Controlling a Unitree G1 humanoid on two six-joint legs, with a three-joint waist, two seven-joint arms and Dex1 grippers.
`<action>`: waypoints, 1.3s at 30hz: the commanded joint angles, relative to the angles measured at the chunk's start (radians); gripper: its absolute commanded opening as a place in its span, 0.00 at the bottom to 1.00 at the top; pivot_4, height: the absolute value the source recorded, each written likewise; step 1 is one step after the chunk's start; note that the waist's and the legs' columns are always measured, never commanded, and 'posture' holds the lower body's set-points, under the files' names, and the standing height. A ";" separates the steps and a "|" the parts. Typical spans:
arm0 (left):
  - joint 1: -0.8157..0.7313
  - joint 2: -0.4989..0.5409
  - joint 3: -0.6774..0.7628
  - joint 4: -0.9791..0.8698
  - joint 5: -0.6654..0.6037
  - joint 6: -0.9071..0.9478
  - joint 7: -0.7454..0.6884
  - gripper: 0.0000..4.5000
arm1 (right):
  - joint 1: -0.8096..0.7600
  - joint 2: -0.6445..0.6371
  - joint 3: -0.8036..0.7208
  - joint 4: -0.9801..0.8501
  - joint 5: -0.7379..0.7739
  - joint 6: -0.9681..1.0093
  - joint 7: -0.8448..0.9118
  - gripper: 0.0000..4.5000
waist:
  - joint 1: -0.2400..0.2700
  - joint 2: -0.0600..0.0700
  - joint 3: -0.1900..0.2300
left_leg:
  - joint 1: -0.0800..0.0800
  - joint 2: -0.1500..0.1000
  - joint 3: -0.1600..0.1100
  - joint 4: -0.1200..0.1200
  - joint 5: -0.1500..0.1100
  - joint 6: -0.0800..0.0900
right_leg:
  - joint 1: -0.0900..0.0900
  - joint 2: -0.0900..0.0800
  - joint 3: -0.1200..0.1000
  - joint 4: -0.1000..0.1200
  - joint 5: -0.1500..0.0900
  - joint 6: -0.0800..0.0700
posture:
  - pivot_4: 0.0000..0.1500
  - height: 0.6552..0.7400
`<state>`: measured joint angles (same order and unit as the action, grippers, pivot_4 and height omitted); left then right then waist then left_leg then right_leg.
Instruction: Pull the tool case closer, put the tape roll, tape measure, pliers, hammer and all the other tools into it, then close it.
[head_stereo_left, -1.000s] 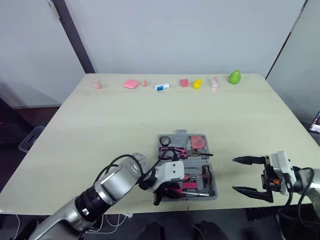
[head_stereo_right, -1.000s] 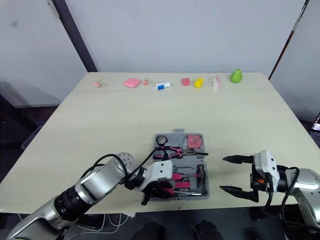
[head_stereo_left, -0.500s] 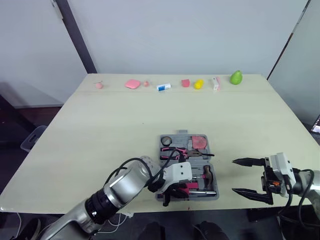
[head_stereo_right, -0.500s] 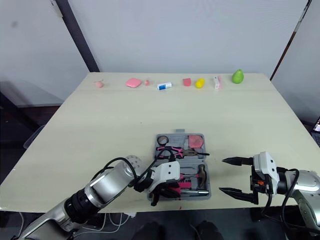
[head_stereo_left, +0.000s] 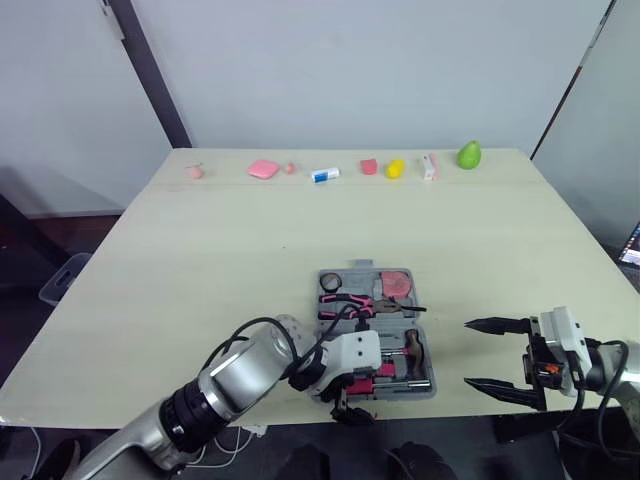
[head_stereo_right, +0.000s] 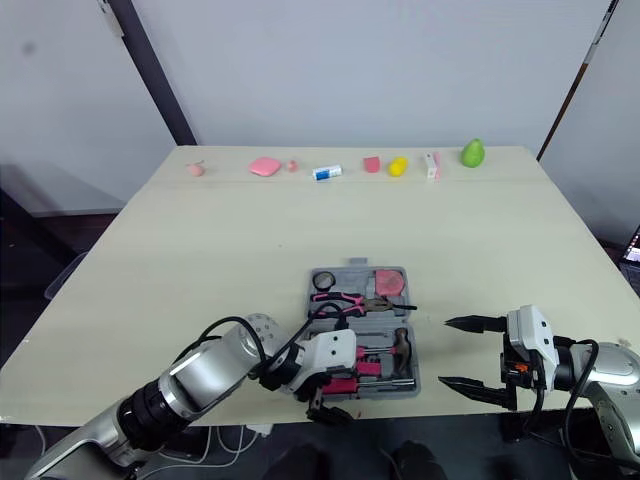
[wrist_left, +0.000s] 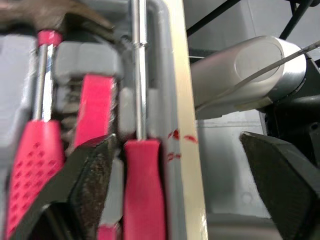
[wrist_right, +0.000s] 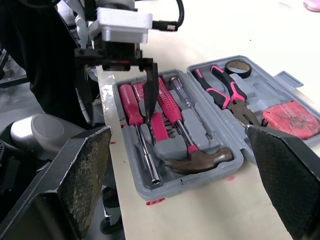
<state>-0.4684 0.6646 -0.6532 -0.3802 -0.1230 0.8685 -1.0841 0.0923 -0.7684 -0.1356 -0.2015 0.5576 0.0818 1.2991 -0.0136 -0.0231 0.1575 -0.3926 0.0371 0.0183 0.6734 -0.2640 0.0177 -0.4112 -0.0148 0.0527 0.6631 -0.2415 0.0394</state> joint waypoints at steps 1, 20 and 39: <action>-0.006 0.018 0.061 -0.020 -0.033 -0.017 -0.012 0.93 | -0.010 0.004 -0.015 -0.032 0.013 -0.009 -0.004 1.00 | 0.000 0.000 0.000 | 0.000 0.000 0.000 0.000 0.000 0.000 | 0.000 0.000 0.000 0.000 0.000 0.000 | 1.00 1.00; 0.107 -0.080 0.167 0.269 -0.084 -0.630 -0.173 0.01 | -0.020 0.015 -0.013 -0.031 0.007 -0.011 -0.022 1.00 | 0.001 0.000 0.000 | 0.000 0.000 0.000 0.000 0.000 0.000 | 0.000 0.000 0.000 0.000 0.000 0.000 | 1.00 1.00; 0.137 -0.133 0.112 0.529 0.054 -0.755 -0.193 0.01 | 0.009 0.019 -0.018 -0.035 0.000 -0.036 -0.021 1.00 | 0.002 0.001 -0.001 | 0.000 0.000 0.000 0.000 0.000 0.000 | 0.000 0.000 0.000 0.000 0.001 0.000 | 1.00 1.00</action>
<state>-0.3582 0.5164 -0.5203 0.1003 -0.1109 0.1135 -1.2791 0.0992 -0.7453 -0.1311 -0.1969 0.5491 0.0580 1.2796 -0.0113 -0.0224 0.1569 -0.3923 0.0369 0.0185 0.6734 -0.2640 0.0177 -0.4106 -0.0151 0.0527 0.6630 -0.2410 0.0393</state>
